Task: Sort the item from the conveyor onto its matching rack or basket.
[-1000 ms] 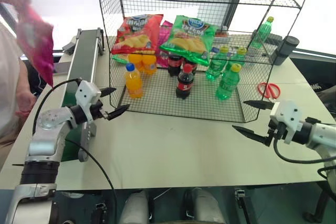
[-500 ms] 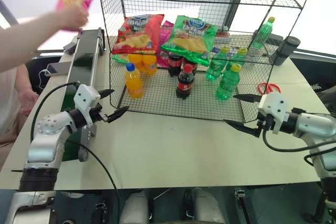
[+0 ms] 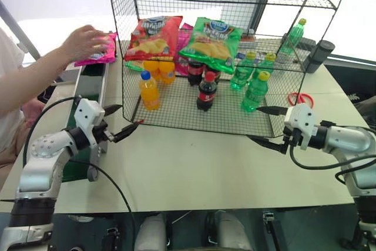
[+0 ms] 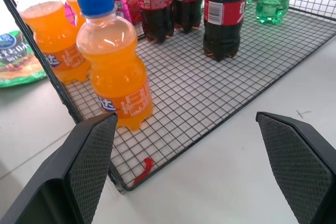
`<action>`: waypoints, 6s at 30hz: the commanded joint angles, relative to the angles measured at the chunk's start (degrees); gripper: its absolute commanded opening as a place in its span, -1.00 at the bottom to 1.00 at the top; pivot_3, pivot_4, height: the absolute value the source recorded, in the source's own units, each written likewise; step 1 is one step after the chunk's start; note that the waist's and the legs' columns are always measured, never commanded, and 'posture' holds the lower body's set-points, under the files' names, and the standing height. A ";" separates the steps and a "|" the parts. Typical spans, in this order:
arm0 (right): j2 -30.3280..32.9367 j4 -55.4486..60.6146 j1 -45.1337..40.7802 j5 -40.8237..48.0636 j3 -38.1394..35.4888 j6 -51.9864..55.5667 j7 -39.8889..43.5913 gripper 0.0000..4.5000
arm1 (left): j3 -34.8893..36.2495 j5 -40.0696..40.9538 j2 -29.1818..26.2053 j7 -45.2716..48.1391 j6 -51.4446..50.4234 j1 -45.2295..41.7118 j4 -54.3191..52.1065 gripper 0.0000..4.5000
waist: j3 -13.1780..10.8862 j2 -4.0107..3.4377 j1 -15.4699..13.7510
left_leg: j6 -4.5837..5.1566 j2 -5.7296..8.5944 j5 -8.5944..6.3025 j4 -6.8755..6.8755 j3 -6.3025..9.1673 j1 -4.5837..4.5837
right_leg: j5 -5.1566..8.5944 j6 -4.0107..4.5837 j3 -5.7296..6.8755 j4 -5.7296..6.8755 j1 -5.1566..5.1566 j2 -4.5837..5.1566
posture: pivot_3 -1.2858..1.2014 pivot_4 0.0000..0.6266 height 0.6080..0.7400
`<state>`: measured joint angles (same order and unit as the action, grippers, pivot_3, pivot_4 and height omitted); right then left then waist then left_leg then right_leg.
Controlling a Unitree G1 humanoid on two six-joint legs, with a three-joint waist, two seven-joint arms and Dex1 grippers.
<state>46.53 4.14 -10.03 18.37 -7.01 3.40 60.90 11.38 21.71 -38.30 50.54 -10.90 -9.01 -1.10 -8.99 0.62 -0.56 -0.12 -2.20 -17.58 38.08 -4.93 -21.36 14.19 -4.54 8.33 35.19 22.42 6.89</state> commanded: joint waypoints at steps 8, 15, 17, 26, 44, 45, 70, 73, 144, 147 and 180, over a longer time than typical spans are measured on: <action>-3.88 1.50 -4.44 3.10 1.75 2.98 -0.62 0.99 | 4.94 -1.74 -1.33 -3.74 4.82 3.98 -2.26 1.00 | 0.00 0.00 -0.05 | 0.05 -0.01 -0.03 0.00 0.00 0.00 | 0.00 0.01 0.00 -0.01 0.00 0.00 | 0.03 -0.52 1.00; -10.28 4.36 -7.36 10.12 5.39 10.28 1.36 0.99 | 7.93 -7.49 -3.79 -7.52 10.75 8.00 -2.22 1.00 | 0.00 -0.02 0.15 | 0.05 -0.07 -0.03 -0.01 -0.01 -0.01 | -0.02 0.04 0.00 -0.01 0.03 -0.03 | 0.03 -0.52 1.00; -11.49 4.42 -8.75 12.72 6.20 13.09 2.70 0.99 | 8.75 -10.47 -4.88 -9.01 13.34 9.39 -2.19 1.00 | 0.00 -0.02 0.10 | 0.06 -0.07 -0.04 -0.01 -0.02 -0.02 | -0.04 0.07 0.00 -0.01 0.05 -0.02 | 0.03 -0.52 1.00; -12.92 1.81 -12.65 15.25 8.94 18.40 6.73 0.99 | 12.58 -21.84 -8.41 -15.56 22.78 18.27 -1.42 1.00 | 0.01 -0.03 0.00 | 0.10 -0.11 -0.07 -0.02 -0.05 -0.05 | -0.04 0.08 0.00 -0.04 0.12 0.00 | 0.03 -0.52 1.00; -17.05 1.24 -14.70 11.33 11.34 14.43 6.36 0.99 | 9.31 -41.50 -12.50 -34.07 29.49 17.13 8.59 1.00 | 0.03 -0.01 -0.04 | 0.09 -0.20 -0.08 -0.08 -0.20 -0.08 | -0.09 0.15 0.01 0.00 0.25 0.00 | 0.03 -0.52 1.00; -16.89 1.40 -14.53 11.26 11.30 14.43 6.29 0.99 | 8.93 -41.55 -12.56 -34.25 29.72 16.71 9.00 1.00 | 0.03 0.00 0.01 | 0.09 -0.20 -0.08 -0.08 -0.20 -0.09 | -0.10 0.15 0.01 0.00 0.26 0.00 | 0.03 -0.52 1.00; -15.83 3.31 -12.17 8.89 11.39 12.94 4.10 0.99 | 2.72 -42.39 -13.61 -35.50 32.49 11.28 14.85 1.00 | 0.03 0.00 0.24 | 0.08 -0.27 -0.07 -0.09 -0.33 -0.08 | -0.12 0.18 0.00 0.03 0.31 -0.02 | 0.03 -0.52 1.00; -15.83 3.42 -12.13 8.73 11.62 12.87 3.93 0.99 | 2.35 -42.41 -13.59 -35.44 32.55 11.00 15.03 1.00 | 0.03 0.00 0.24 | 0.08 -0.27 -0.07 -0.09 -0.33 -0.08 | -0.12 0.18 0.00 0.03 0.31 -0.03 | 0.03 -0.52 1.00; -16.20 9.82 -17.09 52.38 1.93 65.46 -13.89 0.77 | 0.77 49.71 1.85 7.01 -38.03 -4.72 -15.38 -1.00 | 0.02 -0.02 -0.07 | -0.04 -0.24 -0.03 -0.05 -0.15 -0.12 | -0.13 0.25 -0.12 -0.08 0.21 -0.29 | 0.03 -0.52 1.00; -15.29 9.81 -17.13 51.43 2.80 65.64 -12.63 0.25 | 0.90 47.02 3.03 6.30 -35.67 -4.81 -15.34 -1.00 | 0.02 -0.02 -0.12 | -0.03 -0.24 -0.03 -0.05 -0.15 -0.12 | -0.13 0.25 -0.11 -0.09 0.21 -0.29 | 0.03 -0.52 1.00; -6.21 24.01 -2.63 14.89 -21.99 15.39 -22.89 -0.99 | -7.65 17.45 12.36 8.58 -10.11 -9.55 -6.38 1.00 | 0.01 -0.03 -0.09 | 0.00 -0.22 -0.06 -0.09 -0.22 -0.14 | -0.13 0.23 -0.14 -0.15 0.27 -0.25 | 0.03 -0.52 1.00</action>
<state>39.25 28.84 -11.64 39.79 -29.95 24.70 39.09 3.96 40.93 -26.26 58.92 -23.74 -17.40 -7.70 -8.98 0.59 -0.65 -0.12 -2.42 -17.64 38.00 -5.17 -21.47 14.07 -4.31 8.17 35.06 22.68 6.61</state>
